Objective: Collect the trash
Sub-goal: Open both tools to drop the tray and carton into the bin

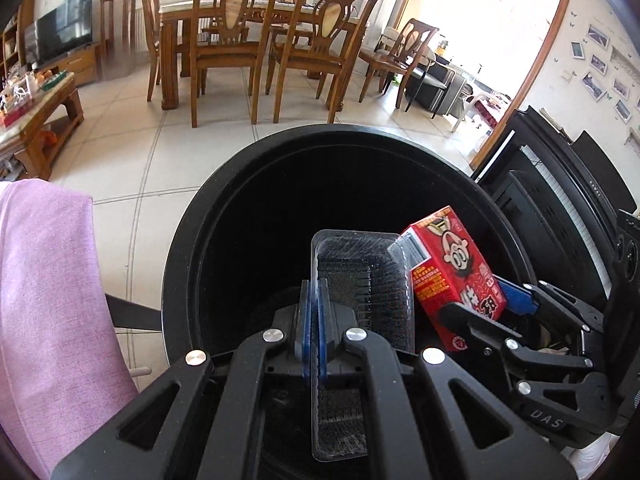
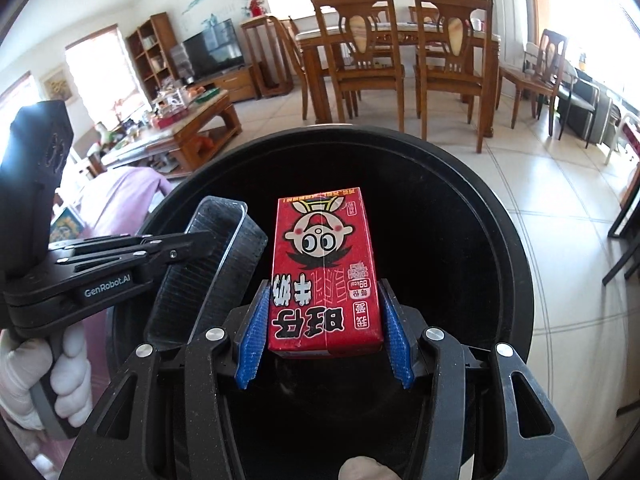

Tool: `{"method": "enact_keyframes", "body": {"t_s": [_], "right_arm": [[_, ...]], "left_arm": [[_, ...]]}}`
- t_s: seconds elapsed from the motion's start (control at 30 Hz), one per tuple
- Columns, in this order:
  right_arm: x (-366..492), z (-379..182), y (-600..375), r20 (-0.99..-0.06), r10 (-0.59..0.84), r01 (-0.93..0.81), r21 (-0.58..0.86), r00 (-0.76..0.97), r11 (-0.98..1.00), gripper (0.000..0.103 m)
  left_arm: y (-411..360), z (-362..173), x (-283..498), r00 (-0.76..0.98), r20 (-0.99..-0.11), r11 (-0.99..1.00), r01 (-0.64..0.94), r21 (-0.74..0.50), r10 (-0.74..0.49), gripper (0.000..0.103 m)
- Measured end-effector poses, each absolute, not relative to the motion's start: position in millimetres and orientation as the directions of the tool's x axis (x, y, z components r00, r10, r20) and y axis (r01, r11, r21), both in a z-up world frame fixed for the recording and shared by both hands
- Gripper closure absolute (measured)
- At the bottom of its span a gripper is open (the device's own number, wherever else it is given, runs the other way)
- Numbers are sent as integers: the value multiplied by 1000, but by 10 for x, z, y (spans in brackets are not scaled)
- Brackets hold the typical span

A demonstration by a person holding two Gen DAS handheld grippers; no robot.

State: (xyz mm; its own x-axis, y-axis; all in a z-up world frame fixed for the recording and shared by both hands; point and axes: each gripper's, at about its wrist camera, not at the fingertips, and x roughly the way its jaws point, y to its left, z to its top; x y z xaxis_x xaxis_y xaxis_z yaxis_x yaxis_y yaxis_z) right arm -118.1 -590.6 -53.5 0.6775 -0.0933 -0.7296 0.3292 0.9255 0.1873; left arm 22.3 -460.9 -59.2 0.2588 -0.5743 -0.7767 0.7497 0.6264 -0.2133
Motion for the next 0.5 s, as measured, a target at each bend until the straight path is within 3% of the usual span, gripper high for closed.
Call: {"method": "enact_keyframes", "body": {"t_s": [0.5], "right_arm": [[-1189,-520,-5839,-723,-113,333,169,681,928,50]], "left_arm": [[-4612,-562,144,293,-775,628,761,-166,-560,97]]}}
